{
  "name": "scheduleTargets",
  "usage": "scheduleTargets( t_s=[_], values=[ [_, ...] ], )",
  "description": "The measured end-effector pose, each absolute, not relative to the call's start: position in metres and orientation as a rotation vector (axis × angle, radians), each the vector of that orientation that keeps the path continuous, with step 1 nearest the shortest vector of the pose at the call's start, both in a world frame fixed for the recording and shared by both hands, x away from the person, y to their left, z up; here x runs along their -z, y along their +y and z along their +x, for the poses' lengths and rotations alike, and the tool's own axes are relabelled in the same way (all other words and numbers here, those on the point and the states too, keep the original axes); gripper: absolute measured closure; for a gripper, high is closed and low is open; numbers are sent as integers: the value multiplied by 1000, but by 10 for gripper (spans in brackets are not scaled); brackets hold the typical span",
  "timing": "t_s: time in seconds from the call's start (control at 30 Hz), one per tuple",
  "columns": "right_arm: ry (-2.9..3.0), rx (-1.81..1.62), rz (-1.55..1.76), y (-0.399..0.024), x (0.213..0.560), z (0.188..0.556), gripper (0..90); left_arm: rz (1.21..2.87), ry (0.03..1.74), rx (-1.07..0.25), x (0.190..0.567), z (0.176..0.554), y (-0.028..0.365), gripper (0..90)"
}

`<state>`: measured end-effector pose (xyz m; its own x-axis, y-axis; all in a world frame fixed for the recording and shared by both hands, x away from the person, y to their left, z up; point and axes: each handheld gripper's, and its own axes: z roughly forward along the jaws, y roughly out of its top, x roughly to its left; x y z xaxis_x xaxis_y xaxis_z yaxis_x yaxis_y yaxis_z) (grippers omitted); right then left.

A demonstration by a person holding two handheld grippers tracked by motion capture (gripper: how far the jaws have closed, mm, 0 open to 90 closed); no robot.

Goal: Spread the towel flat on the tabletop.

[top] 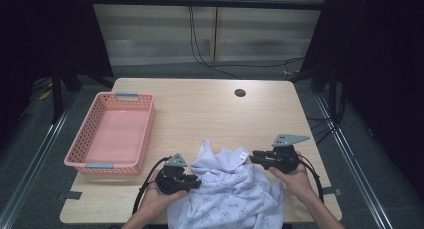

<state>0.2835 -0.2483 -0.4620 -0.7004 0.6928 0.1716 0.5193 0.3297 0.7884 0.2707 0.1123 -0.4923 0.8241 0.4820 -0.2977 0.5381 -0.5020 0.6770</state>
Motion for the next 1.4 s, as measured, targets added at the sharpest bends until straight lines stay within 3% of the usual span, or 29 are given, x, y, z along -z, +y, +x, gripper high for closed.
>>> scheduleTargets(
  t_s=[0.3,0.57,0.67,0.97,1.07,1.13,1.23,1.4],
  values=[
    [2419,-1265,1148,-232,482,337,648,2002,761,76,474,298,123,699],
    [2463,-1191,1173,-218,503,346,626,1963,885,13,485,350,115,651],
    [2466,-1172,1166,-217,505,345,654,1964,937,18,498,367,110,575],
    [2478,-1179,1176,-220,506,342,868,2012,909,27,511,377,87,514],
    [2475,-1202,1175,-222,504,341,881,2024,881,23,512,375,78,551],
    [2456,-1227,1183,-224,501,341,883,2039,855,12,513,374,74,624],
    [2432,-1253,1197,-227,497,340,885,2062,836,1,513,372,70,841],
    [2384,-1286,1211,-240,486,336,885,1984,881,-18,500,373,84,872]
  ],
)
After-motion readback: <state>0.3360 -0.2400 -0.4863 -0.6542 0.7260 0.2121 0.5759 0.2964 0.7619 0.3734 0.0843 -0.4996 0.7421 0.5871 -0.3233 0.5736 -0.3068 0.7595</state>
